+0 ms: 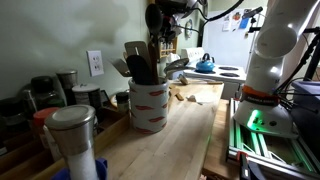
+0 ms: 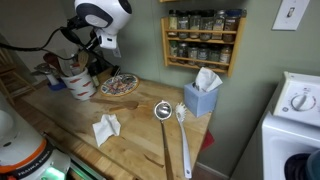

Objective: Pick up the black cooking spoon and out it in the utensil holding bucket

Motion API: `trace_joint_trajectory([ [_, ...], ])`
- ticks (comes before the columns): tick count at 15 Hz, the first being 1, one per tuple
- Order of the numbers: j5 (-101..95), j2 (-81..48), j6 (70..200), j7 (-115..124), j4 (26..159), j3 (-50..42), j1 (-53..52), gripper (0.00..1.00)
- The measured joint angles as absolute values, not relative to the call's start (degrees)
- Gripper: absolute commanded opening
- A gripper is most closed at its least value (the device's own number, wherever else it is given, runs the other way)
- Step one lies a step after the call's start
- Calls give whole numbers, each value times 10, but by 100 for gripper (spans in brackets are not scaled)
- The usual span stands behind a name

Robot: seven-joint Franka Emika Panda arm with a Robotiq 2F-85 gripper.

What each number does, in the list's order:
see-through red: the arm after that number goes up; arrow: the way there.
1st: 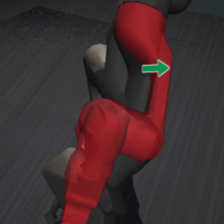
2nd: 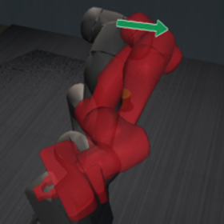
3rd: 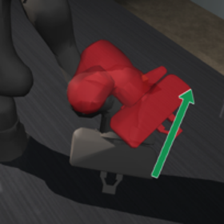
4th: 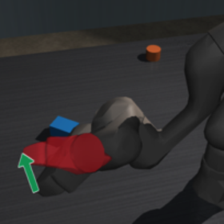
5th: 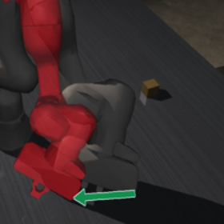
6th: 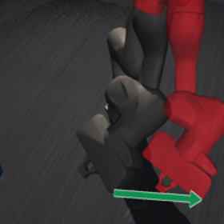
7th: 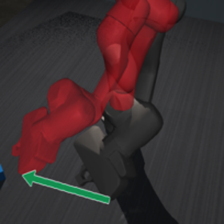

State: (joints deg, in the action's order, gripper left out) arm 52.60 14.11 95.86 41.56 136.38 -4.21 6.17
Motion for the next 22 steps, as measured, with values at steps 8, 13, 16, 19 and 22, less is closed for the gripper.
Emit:
trace_joint_trajectory([
  [8,532,153,973,433,1382,-19,59,6],
  [13,567,157,954,434,1384,-18,57,6],
  [16,591,167,951,438,1392,-14,57,6],
  [19,615,178,951,443,1411,-10,56,6],
  [22,649,191,944,445,1439,-6,54,6],
])
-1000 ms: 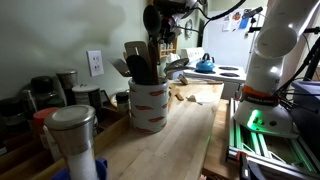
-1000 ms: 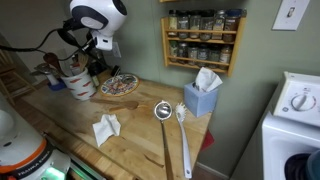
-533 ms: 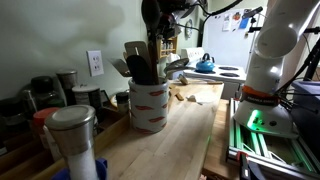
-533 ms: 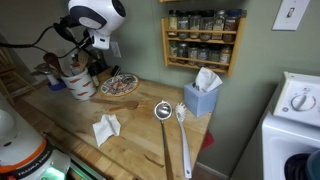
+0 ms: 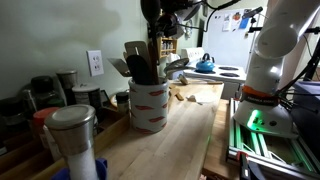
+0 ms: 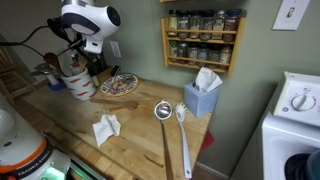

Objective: Pick up the black cooking spoon and out it in the utensil holding bucket

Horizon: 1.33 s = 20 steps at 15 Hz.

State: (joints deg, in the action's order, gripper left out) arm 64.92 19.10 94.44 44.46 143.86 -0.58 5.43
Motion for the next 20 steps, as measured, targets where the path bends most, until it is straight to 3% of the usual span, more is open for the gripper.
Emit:
trace_joint_trajectory([
  [20,922,268,1044,477,1568,72,5,6],
])
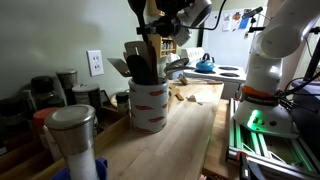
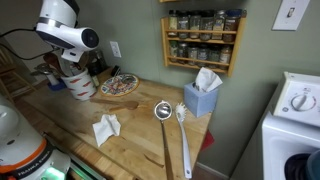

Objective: Pick up the black cooking spoon and out it in the utensil holding bucket

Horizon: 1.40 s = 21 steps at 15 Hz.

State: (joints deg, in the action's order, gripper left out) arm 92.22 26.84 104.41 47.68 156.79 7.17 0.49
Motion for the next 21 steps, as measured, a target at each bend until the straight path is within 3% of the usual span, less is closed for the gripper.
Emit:
trace_joint_trajectory([
  [21,947,135,997,435,1574,22,9,6],
])
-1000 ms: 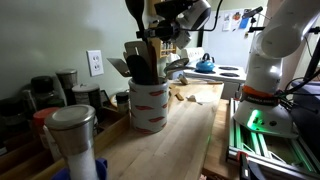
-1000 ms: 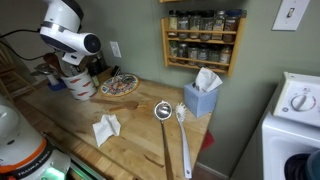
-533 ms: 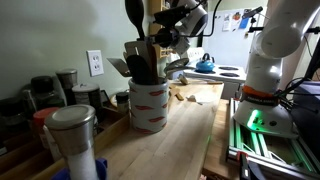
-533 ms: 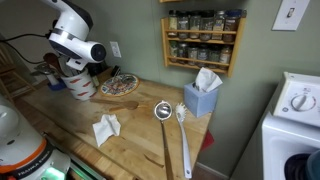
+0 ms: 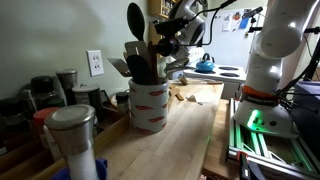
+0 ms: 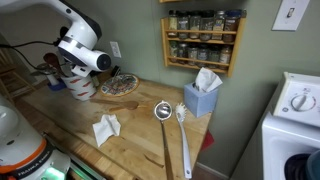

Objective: Pick up the black cooking spoon and out it in the utensil holding bucket

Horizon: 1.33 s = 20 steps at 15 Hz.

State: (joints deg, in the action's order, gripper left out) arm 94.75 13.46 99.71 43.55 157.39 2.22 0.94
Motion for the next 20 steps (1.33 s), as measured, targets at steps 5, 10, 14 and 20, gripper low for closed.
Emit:
trace_joint_trajectory([
  [5,947,125,991,430,1573,18,10,70],
  [10,941,133,984,430,1564,17,10,100],
  [14,901,147,984,433,1551,16,14,100],
  [20,783,175,1042,455,1525,17,34,100],
])
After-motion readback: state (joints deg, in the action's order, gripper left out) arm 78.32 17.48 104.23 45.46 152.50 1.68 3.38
